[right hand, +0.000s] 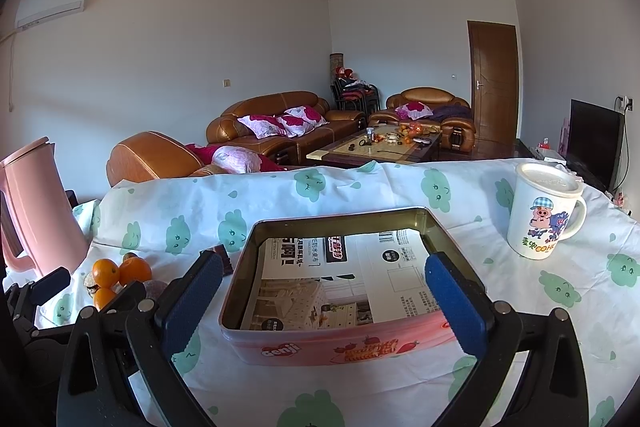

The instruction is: Organize fruits

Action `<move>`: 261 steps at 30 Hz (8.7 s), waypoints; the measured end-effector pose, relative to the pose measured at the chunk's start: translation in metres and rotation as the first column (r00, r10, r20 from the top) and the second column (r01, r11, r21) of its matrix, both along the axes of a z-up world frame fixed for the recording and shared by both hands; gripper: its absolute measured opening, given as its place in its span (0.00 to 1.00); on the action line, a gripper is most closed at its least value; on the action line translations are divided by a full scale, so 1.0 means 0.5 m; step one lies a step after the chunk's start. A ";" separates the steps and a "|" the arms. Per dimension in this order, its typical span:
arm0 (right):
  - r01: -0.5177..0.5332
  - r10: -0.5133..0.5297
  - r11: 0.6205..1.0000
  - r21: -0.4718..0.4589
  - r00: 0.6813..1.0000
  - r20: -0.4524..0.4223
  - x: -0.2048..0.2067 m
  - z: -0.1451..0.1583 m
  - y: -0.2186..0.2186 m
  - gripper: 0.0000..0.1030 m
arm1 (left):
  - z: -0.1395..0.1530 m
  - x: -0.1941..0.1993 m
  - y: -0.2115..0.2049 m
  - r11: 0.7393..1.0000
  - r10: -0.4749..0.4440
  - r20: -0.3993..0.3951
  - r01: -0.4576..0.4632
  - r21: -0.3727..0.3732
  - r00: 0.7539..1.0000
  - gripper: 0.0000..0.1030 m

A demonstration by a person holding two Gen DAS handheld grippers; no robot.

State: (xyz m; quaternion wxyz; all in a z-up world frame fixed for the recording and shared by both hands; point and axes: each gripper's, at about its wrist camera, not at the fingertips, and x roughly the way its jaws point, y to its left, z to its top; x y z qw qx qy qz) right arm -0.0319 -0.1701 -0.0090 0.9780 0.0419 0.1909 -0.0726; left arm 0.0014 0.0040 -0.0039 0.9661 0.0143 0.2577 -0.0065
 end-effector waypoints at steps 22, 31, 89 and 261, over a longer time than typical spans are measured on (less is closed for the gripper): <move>0.000 0.000 1.000 0.004 1.000 -0.002 0.000 -0.001 -0.002 0.99 | -0.003 -0.001 -0.001 1.000 -0.001 -0.006 0.001 -0.001 1.000 1.00; 0.000 0.000 1.000 0.004 1.000 -0.002 0.000 -0.001 -0.002 0.99 | -0.003 0.000 0.000 1.000 0.000 -0.007 0.000 -0.002 1.000 1.00; -0.513 0.463 0.855 -0.080 0.824 -0.327 0.113 -0.078 0.240 0.76 | -0.081 -0.031 0.231 0.975 -0.112 -0.346 0.036 -0.219 0.931 0.58; -0.534 0.540 0.841 0.087 0.820 -0.190 0.109 -0.031 0.234 0.27 | -0.030 -0.018 0.302 0.947 0.079 -0.119 -0.112 -0.301 0.990 0.41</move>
